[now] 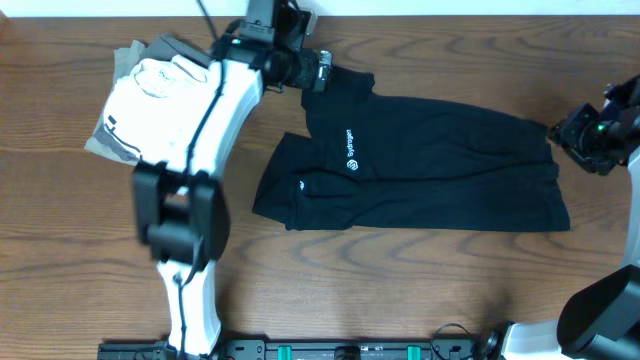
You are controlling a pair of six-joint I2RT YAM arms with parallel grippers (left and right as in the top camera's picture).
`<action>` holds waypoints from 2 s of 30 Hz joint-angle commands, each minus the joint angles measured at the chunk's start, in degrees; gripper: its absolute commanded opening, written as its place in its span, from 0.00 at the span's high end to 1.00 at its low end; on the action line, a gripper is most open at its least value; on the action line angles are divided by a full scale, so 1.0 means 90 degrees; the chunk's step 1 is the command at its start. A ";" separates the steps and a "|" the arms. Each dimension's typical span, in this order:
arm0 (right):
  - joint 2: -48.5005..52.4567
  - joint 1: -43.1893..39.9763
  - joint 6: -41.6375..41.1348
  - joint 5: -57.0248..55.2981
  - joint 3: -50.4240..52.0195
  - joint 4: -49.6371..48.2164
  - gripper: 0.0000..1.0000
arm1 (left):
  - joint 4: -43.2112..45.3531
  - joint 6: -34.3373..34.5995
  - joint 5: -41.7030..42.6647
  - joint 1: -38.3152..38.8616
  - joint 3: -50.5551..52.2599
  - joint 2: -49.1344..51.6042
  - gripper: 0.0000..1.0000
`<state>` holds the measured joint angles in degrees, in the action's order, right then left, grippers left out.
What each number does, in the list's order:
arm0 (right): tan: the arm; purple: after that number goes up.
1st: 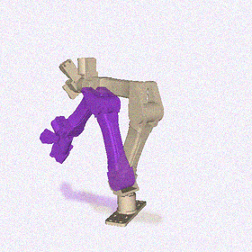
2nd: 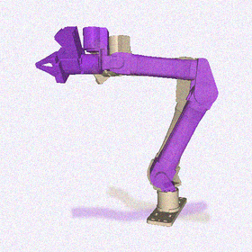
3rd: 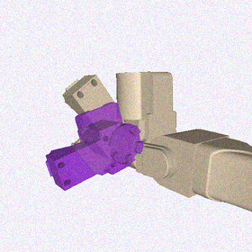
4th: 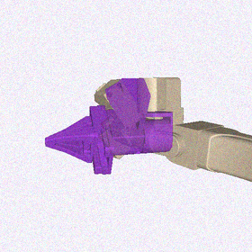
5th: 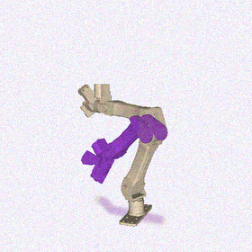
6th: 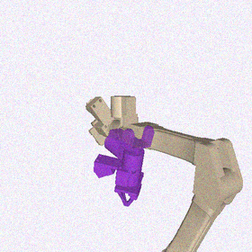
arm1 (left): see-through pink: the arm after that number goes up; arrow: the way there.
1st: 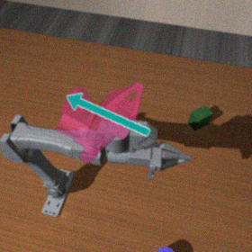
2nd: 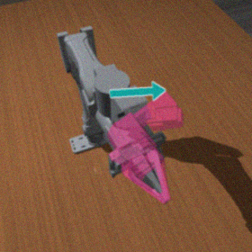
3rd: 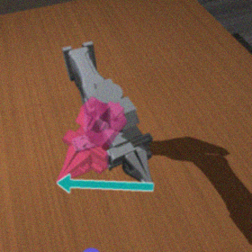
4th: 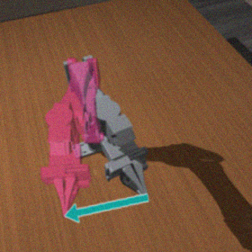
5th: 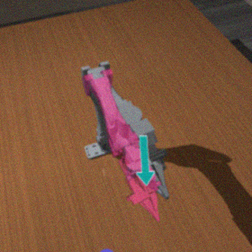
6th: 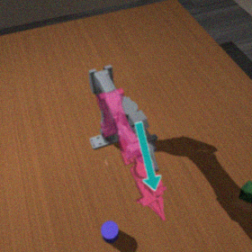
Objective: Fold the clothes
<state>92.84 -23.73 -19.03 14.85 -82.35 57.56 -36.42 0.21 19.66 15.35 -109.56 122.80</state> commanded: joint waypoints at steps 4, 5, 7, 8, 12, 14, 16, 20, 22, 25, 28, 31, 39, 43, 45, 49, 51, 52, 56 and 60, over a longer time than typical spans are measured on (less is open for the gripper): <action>-0.0078 0.0306 0.0146 0.0049 -0.0107 0.0245 0.54 | 0.1343 0.0036 0.0138 -0.0100 -0.0593 0.1343 0.10; -0.0078 0.0330 0.0146 0.0051 -0.0104 0.0323 0.55 | 0.1537 0.0036 0.0138 -0.0102 -0.0593 0.1474 0.12; -0.0078 0.0379 0.0146 0.0046 -0.0104 0.0481 0.56 | 0.1882 0.0041 0.0034 -0.0104 -0.0593 0.1758 0.15; -0.0078 0.0401 0.0148 0.0046 -0.0102 0.0534 0.56 | 0.1989 0.0039 -0.0017 -0.0104 -0.0593 0.1858 0.16; -0.0078 0.0498 0.0148 0.0044 -0.0097 0.0714 0.60 | 0.2302 0.0056 -0.0313 -0.0104 -0.0593 0.2203 0.20; -0.0078 0.0556 0.0148 0.0005 -0.0085 0.0777 0.60 | 0.2409 0.0051 -0.0476 -0.0104 -0.0590 0.2297 0.20; -0.0075 0.0617 0.0146 -0.0002 -0.0073 0.0770 0.60 | 0.2526 0.0056 -0.0478 -0.0104 -0.0590 0.2356 0.21; -0.0075 0.0750 0.0095 -0.0005 -0.0070 0.0670 0.61 | 0.2671 0.0056 -0.0476 -0.0102 -0.0590 0.2463 0.32; -0.0075 0.0799 0.0039 -0.0010 -0.0070 0.0641 0.61 | 0.2686 0.0056 -0.0471 -0.0102 -0.0590 0.2516 0.41; -0.0075 0.0811 0.0039 -0.0012 -0.0070 0.0602 0.61 | 0.2679 0.0056 -0.0347 -0.0104 -0.0590 0.2535 0.55; -0.0075 0.0811 0.0024 -0.0197 -0.0070 0.0597 0.61 | 0.2730 0.0024 -0.0124 -0.0102 -0.0590 0.2535 0.68; -0.0075 0.0809 0.0029 -0.0359 -0.0070 0.0600 0.61 | 0.2749 -0.0063 0.0083 -0.0092 -0.0590 0.2535 0.90; -0.0075 0.0799 0.0107 -0.0704 -0.0070 0.0532 0.61 | 0.2353 -0.0068 0.0488 -0.0085 -0.0593 0.2059 0.94; -0.0075 0.0799 0.0097 -0.1071 -0.0070 0.0478 0.61 | 0.1882 -0.0233 0.0483 -0.0085 -0.0593 0.1401 0.94; -0.0075 0.0797 0.0095 -0.1214 -0.0070 0.0359 0.60 | 0.1564 -0.0287 0.0483 -0.0085 -0.0593 0.1105 0.94; -0.0063 0.0733 0.0029 -0.1314 -0.0070 -0.0005 0.57 | 0.0843 -0.0398 0.0486 -0.0083 -0.0593 0.0486 0.94; -0.0005 0.0641 -0.0080 -0.1290 -0.0070 -0.0185 0.57 | 0.0573 -0.0474 0.0481 -0.0058 -0.0593 0.0255 0.94; 0.0049 0.0585 -0.0078 -0.1229 -0.0070 -0.0330 0.56 | 0.0398 -0.0476 0.0481 -0.0041 -0.0593 0.0129 0.94; 0.0525 0.0393 -0.0070 -0.0877 -0.0070 -0.1066 0.55 | -0.0197 -0.0619 0.0481 0.0046 -0.0593 -0.0097 0.94; 0.1175 0.0272 -0.0002 -0.0656 -0.0070 -0.1780 0.54 | -0.0624 -0.0690 0.0481 0.0168 -0.0593 -0.0112 0.94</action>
<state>99.13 -20.43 -19.03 6.52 -82.61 42.98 -40.69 -4.51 23.68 16.14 -114.48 121.30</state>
